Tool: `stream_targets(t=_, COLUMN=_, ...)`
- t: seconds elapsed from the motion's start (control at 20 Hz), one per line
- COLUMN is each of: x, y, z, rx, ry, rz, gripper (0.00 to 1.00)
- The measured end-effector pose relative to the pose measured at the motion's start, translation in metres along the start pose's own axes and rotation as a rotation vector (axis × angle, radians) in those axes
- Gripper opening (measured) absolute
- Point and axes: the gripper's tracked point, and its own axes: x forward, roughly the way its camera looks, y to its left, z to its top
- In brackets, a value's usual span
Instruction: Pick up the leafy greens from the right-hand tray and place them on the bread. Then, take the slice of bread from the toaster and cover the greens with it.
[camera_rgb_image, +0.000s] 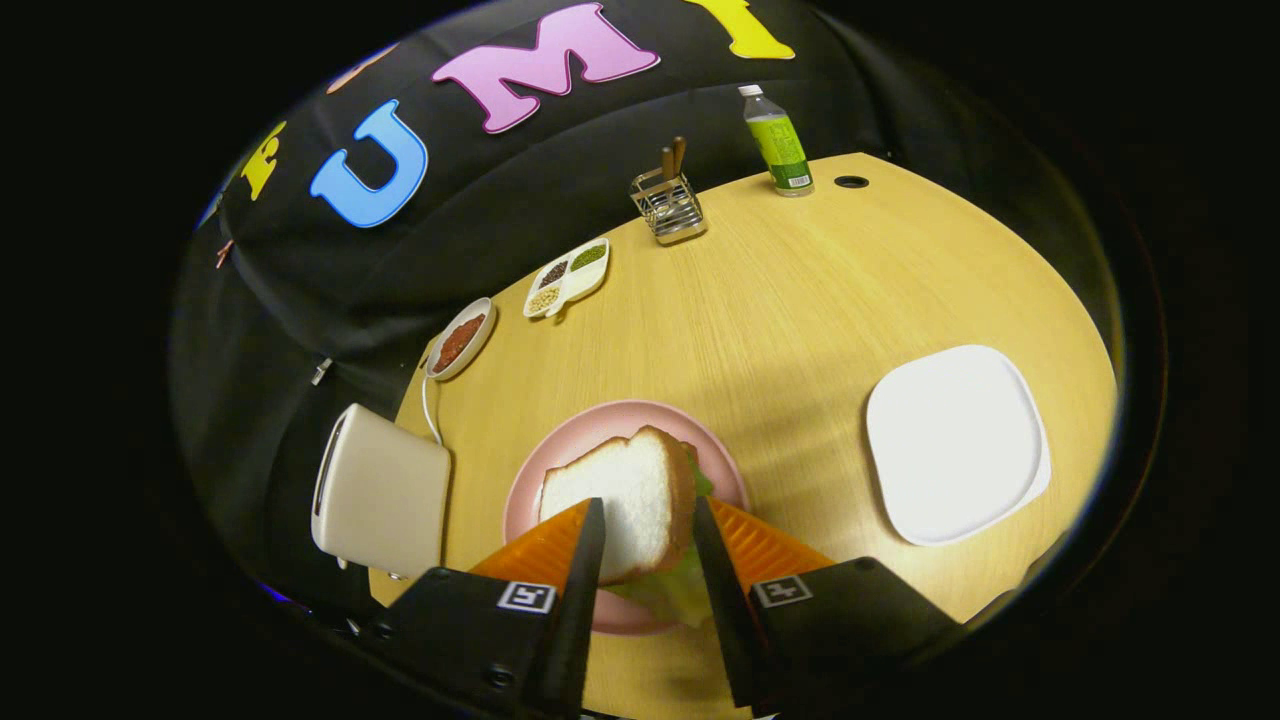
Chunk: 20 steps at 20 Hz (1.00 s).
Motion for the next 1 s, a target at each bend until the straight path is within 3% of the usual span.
stream_targets(t=0.2, x=-0.017, y=-0.005, z=0.012, rx=-0.082, ry=-0.044, rz=-0.011, gripper=0.98)
stream_targets(t=0.4, x=-0.058, y=-0.001, z=0.052, rx=-0.252, ry=-0.155, rz=-0.016, gripper=0.99)
stream_targets(t=0.7, x=-0.161, y=0.033, z=0.139, rx=-0.491, ry=-0.460, rz=-0.014, gripper=0.99)
stream_targets(t=0.9, x=-0.235, y=0.069, z=0.179, rx=-0.539, ry=-0.652, rz=0.023, gripper=0.98)
stream_targets(t=1.0, x=-0.265, y=0.070, z=0.193, rx=-0.557, ry=-0.720, rz=-0.002, gripper=0.98)
